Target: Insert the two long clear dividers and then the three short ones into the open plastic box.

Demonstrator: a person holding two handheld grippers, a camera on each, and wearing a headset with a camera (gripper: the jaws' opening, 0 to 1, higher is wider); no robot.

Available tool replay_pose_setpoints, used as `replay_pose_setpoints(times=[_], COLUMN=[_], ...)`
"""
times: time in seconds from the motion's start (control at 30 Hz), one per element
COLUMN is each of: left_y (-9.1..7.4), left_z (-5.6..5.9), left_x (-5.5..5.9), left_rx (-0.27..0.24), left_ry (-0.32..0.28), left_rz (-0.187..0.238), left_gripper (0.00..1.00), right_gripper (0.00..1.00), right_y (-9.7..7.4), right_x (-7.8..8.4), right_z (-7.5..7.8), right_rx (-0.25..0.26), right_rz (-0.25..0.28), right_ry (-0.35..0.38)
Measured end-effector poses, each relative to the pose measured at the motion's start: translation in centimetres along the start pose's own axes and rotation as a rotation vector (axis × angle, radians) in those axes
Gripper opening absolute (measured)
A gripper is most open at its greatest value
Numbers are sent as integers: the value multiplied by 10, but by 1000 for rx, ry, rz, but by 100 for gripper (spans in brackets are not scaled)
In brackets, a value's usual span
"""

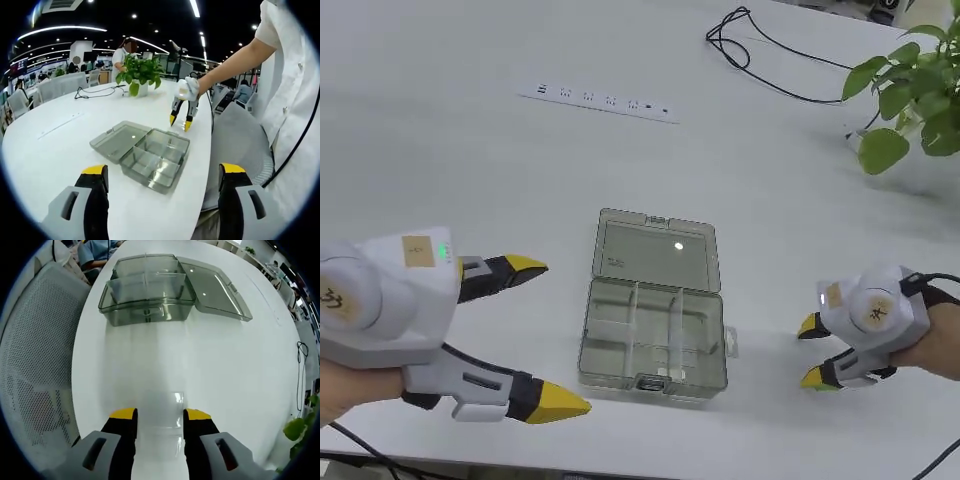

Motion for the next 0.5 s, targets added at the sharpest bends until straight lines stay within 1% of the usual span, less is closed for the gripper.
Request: replay_pose_setpoints(times=[0.03,0.07,0.37,0.5], left_y=[0,0,-1,-1], left_z=[0,0,1,2], left_x=[0,0,-1,-1], left_rx=[1,2,5,4], left_ry=[1,3,7,6], left_rz=[-1,-2,0,-2], left_gripper=[93,93,92,92], right_gripper=[36,33,33,33], right_y=[0,-1,2,1], right_x=[0,0,0,-1], right_z=[0,0,0,-1], right_rx=[3,5,5,14], right_rz=[2,0,-7,-9], right_ry=[6,9,12,11])
Point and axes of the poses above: the centre of the closed fingertips' face, and the gripper's own axes: y roughly forward along the fingers, z roughly to its right, x roughly out of its underside, the point moved 7 cm from there along -y, roughly backward along the fingers, and after that the axes turned 2 degrees about -x, right-handed, at the moved point
